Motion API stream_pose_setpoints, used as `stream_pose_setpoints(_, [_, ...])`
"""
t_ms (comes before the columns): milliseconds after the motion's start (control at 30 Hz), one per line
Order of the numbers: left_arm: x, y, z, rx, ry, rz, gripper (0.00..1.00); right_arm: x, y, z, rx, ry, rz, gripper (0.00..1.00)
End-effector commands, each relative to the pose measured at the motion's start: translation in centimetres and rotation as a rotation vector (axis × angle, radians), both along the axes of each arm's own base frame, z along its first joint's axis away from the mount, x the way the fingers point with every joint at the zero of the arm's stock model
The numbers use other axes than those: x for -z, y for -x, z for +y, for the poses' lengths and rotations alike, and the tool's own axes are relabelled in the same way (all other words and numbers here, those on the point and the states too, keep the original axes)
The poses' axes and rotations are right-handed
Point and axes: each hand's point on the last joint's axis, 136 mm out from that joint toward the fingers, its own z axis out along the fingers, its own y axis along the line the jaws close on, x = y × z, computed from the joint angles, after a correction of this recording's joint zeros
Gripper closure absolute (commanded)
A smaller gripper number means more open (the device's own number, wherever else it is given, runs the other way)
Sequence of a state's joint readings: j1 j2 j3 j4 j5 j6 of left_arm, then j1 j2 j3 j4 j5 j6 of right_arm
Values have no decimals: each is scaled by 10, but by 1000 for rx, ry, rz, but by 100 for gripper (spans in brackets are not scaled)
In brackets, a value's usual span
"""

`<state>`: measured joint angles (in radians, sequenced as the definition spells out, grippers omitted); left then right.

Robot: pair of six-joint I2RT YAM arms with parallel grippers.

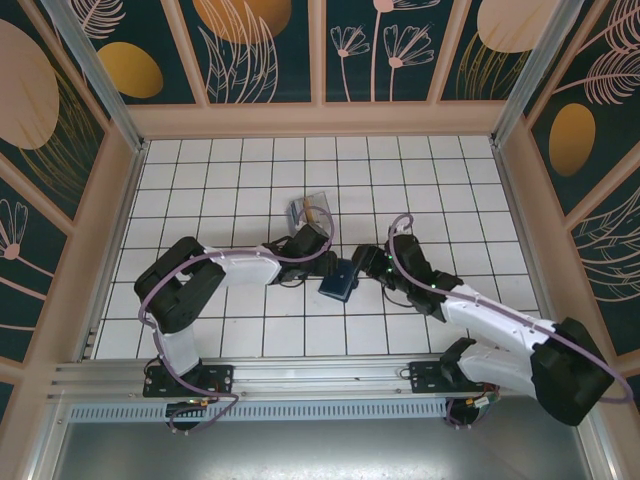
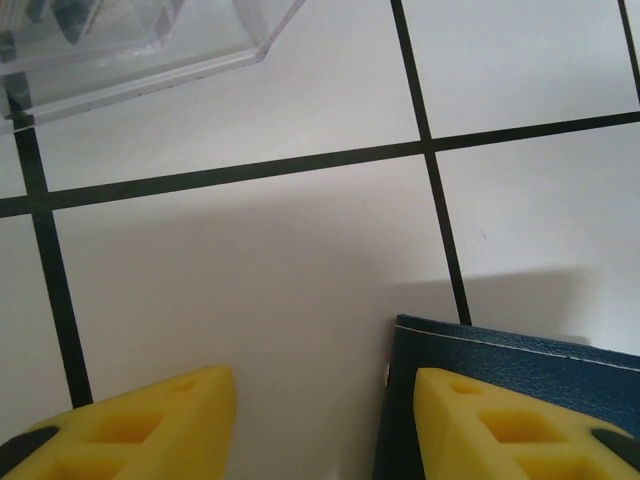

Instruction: Put the credit cards into the card holder

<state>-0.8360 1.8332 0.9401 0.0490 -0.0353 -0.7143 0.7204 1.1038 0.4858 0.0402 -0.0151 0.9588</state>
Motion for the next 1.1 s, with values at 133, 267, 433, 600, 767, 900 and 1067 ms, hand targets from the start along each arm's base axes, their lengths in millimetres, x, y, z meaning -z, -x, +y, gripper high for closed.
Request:
stream_pose_setpoints(133, [39,49,12,50,-45,169,49,29,22,13,11,129,256,55])
stream_pose_setpoints(267, [35,50,10,47,-24,163,49,36,20,11,19,189,266,62])
stream_pose_setpoints(433, [40,51,7,46,-3,171,48,41,14,7,22,255,244,70])
stream_pose_setpoints(600, [41,53,5,55,10,173,48,46,10,13,-8,291,253,67])
stream_pose_setpoints(767, [43,53,5,56,6,173,48,52,9,12,-3,313,264,76])
stream_pose_setpoints(900, [49,51,8,43,-27,181,48,46,7,8,18,314,246,89])
stream_pose_setpoints(1067, [50,51,7,46,-34,181,48,39,6,7,21,313,230,87])
